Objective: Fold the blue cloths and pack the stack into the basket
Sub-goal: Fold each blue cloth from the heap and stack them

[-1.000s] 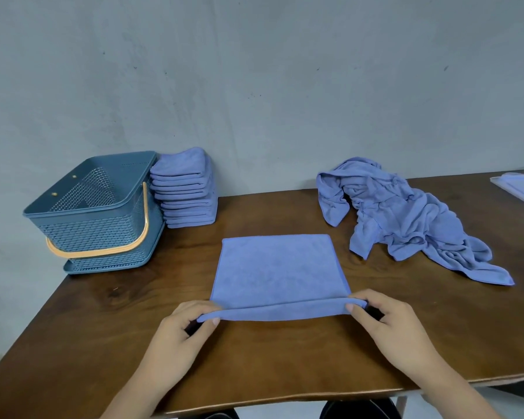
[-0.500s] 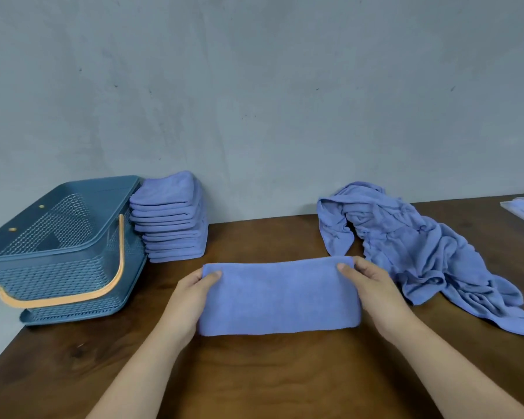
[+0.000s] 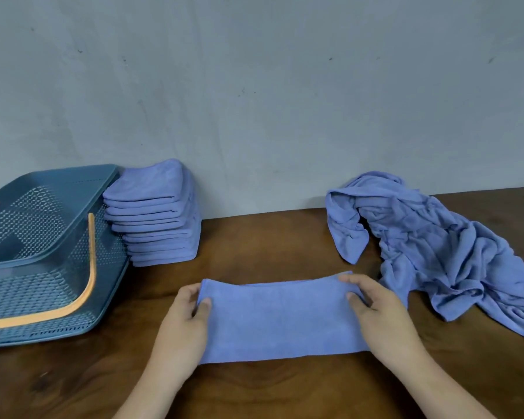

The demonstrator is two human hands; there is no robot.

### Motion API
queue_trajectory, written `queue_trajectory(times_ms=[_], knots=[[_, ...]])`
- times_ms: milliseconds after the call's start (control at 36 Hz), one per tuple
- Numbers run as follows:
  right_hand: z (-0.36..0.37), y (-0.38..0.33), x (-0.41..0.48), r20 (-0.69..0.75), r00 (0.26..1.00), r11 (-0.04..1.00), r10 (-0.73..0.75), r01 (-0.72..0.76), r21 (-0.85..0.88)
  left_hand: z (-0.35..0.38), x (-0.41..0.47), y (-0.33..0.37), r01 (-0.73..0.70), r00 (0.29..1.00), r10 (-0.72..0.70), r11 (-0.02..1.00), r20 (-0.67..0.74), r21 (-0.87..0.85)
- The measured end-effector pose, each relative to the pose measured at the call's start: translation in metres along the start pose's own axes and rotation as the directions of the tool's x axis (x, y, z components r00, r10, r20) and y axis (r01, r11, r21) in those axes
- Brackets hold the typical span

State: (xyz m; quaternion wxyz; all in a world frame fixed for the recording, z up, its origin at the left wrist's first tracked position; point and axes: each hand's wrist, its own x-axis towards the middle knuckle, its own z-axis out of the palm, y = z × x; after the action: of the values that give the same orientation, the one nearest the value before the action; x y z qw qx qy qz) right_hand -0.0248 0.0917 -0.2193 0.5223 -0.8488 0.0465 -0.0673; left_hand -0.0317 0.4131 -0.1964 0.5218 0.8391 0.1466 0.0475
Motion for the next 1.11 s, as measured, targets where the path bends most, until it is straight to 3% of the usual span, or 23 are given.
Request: queue_trajectory(times_ms=[333,611,889,972,1028,1111], knots=[[0.003,-0.007,0.003,0.058,0.998,0.978,0.025,-0.013,-0.209,0.003,-0.007,0.001,-0.06,0.995,0.075,0.979,-0.069,0.197],[0.018,-0.004,0.0,0.002,0.996,0.725,-0.088,0.065,-0.685,0.001,-0.004,0.004,-0.033,0.986,0.109,0.861,-0.122,0.508],[0.023,0.002,0.0,-0.043,0.99,0.637,-0.132,0.051,-0.769,0.009,-0.002,0.003,-0.049,0.971,0.193,0.736,-0.14,0.676],[0.024,-0.001,-0.005,-0.087,0.972,0.621,-0.22,0.071,-0.781,0.011,-0.003,-0.001,-0.117,0.932,0.317,0.719,-0.174,0.685],[0.02,-0.007,-0.009,-0.122,0.94,0.619,-0.318,0.108,-0.778,0.012,-0.004,-0.001,-0.232,0.876,0.462,0.654,-0.138,0.72],[0.023,-0.022,-0.014,-0.024,0.883,0.589,-0.469,0.293,-0.753,0.026,-0.016,0.008,-0.531,0.774,0.625,0.552,0.103,0.642]])
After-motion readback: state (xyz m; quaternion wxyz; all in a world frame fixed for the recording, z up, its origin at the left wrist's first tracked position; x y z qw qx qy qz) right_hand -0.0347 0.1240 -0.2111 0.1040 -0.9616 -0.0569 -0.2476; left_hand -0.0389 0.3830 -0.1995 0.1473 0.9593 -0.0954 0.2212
